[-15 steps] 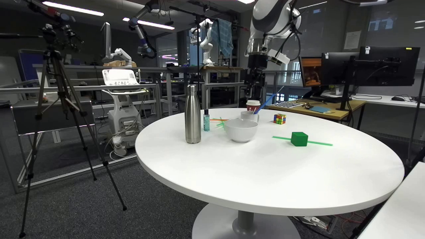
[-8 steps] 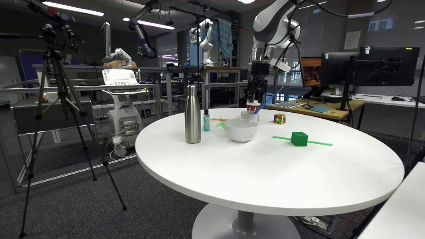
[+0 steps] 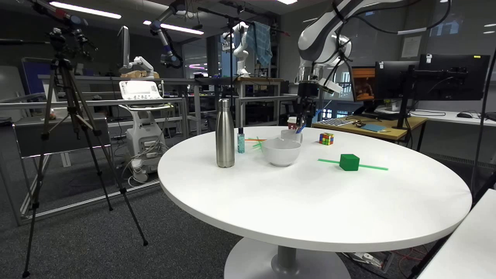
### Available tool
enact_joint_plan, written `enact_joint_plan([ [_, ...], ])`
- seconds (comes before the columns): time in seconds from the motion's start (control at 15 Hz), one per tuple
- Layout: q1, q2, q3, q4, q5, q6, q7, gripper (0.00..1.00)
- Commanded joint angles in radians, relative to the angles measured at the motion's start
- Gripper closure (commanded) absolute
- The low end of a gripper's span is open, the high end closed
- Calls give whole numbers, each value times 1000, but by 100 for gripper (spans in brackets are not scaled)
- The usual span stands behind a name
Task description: Move the bowl to the right
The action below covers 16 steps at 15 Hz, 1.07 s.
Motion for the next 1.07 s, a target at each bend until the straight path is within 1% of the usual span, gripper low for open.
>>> enact_joint_plan([
  [0.0,-16,59,18,64,-15,12,-14,0],
  [0.33,-11,119,25,121,-42,40,-5,0],
  [0.73,-17,187,39,179,-38,70,-8,0],
  [1.0,-22,218,44,205,-38,68,-14,0],
])
